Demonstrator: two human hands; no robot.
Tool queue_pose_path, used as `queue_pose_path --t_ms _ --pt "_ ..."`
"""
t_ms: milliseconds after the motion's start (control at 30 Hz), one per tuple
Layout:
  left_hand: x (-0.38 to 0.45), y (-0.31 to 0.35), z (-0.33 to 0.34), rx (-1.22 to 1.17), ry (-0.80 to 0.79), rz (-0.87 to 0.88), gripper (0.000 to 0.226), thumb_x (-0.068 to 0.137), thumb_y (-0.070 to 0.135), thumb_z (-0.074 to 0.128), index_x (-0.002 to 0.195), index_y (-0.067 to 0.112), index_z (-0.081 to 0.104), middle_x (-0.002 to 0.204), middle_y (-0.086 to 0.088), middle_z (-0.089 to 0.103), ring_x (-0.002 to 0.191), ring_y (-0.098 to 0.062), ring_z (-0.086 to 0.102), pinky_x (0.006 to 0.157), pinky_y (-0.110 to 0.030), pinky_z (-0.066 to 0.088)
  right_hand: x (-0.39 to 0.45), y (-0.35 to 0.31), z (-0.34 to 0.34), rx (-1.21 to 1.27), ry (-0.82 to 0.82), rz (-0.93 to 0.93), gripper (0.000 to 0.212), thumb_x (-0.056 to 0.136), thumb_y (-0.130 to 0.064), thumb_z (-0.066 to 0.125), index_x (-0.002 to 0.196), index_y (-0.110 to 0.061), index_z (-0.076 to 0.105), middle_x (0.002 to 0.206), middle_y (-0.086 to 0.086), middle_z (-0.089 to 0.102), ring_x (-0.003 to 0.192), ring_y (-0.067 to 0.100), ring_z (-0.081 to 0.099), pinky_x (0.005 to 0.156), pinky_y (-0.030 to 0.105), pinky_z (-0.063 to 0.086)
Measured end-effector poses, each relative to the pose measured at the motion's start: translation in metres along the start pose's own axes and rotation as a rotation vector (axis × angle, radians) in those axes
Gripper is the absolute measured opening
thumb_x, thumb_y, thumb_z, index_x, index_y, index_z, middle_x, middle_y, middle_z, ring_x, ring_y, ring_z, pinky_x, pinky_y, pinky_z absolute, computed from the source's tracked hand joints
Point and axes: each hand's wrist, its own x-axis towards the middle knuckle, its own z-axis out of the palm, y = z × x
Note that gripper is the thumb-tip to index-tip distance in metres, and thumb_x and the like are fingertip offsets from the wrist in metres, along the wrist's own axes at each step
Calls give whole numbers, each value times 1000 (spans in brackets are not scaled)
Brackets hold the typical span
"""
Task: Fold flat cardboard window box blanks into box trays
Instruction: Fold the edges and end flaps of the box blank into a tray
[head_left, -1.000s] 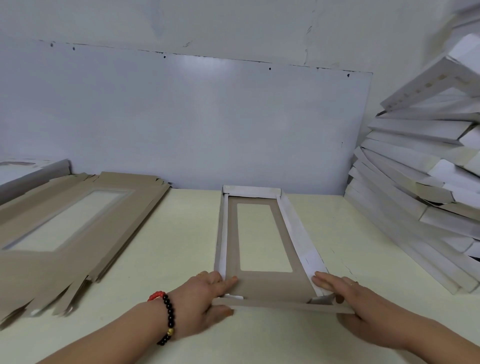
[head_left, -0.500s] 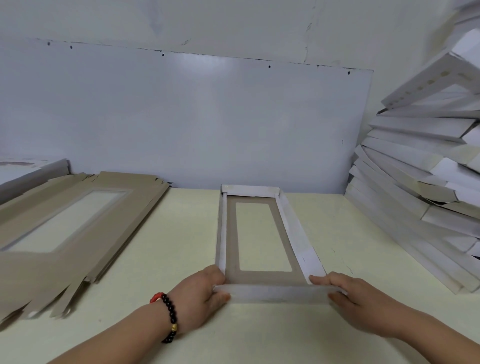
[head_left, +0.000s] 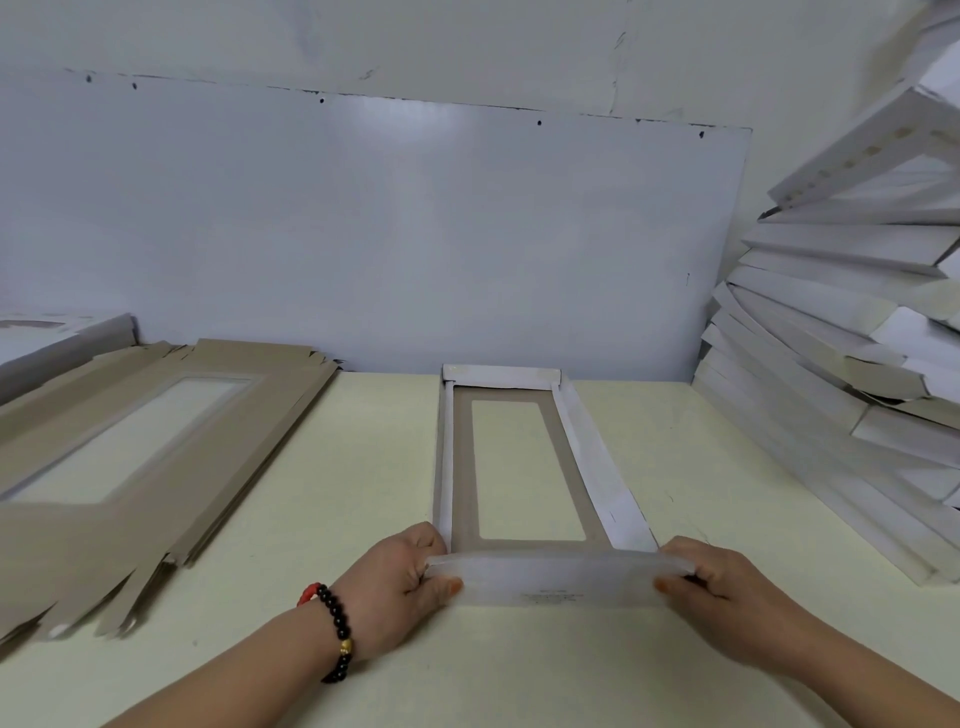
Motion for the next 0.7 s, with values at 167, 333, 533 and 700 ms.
queue_pose_path --t_ms 167,333,533,700 --pt "-2 4 -6 -10 3 -45 12 95 24 54 95 33 46 81 11 59 68 0 51 62 -14 40 -1 -5 -1 42 -9 40 26 91 -13 55 90 -39 60 79 -2 64 60 1 51 55 12 38" --pt "-5 2 -7 -23 5 -57 9 98 24 48 99 32 43 86 5 63 72 -5 53 64 -17 42 2 -1 2 -6 18 65 11 93 -19 54 93 -29 50 71 7 59 56 3 45 52 17 35" --pt "-2 4 0 -52 103 -58 29 100 22 44 118 36 25 75 12 55 65 -1 50 61 -14 37 6 -4 11 56 112 79 26 96 -19 51 108 -39 40 68 -3 63 57 5 51 53 17 38" --pt "-1 6 1 68 175 -21 27 98 24 49 121 33 39 98 16 52 72 13 50 67 -3 35 7 -8 12 -33 135 73 31 94 -21 55 108 -44 40 66 -5 51 58 3 49 58 17 38"
